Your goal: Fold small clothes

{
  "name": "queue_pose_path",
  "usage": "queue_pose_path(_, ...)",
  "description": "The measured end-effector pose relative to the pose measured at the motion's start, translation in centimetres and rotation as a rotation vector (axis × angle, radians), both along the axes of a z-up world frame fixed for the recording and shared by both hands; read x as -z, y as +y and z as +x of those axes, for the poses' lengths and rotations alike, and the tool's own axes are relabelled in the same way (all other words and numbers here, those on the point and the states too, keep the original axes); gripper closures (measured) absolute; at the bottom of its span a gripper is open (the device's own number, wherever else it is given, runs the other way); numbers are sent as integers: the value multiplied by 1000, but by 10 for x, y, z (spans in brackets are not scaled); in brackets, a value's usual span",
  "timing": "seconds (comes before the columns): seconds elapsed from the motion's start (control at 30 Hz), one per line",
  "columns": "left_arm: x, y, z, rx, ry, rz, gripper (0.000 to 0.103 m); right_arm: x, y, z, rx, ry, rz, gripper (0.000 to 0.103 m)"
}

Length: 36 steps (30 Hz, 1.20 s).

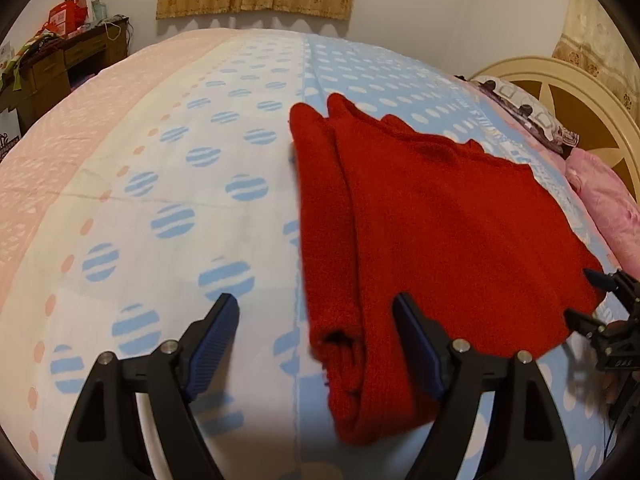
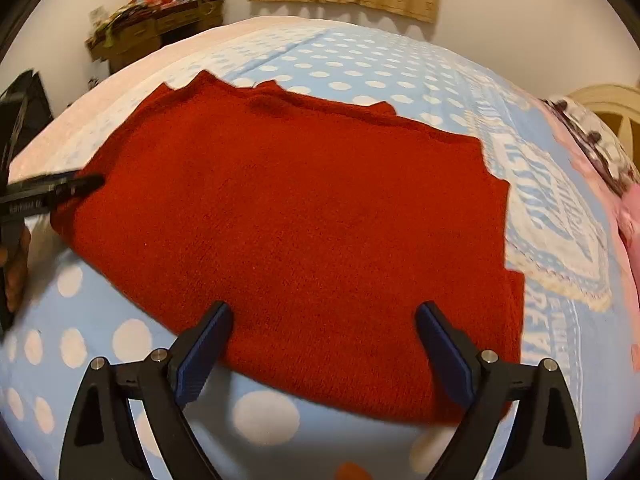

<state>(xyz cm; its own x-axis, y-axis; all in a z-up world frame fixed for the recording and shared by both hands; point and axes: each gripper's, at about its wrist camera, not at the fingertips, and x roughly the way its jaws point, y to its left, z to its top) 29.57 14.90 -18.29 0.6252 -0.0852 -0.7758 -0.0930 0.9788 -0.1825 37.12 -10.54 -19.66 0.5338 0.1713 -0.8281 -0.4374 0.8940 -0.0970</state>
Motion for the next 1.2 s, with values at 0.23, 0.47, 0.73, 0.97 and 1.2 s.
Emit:
queue_pose_path(0.23,-5,4,-10,-13,4,-38,18,5,-10,-3,-15,42,30,10)
queue_pose_path(0.47,-39,5,15,-26,-109,-38,17,14,-1,-5,-8,26,-23,6)
queue_pose_path(0.73,1,11,46,-88,10,23,16,15,-7,-5,-2,28,2,5)
queue_pose_path(0.97,-8,9,-2,-71,4,-20,16,-14,5,-10,-15,-5,35,5)
queue_pose_path(1.2,0,3,-8,-50,43,30,9,-7,60,11,-115,57,76,5)
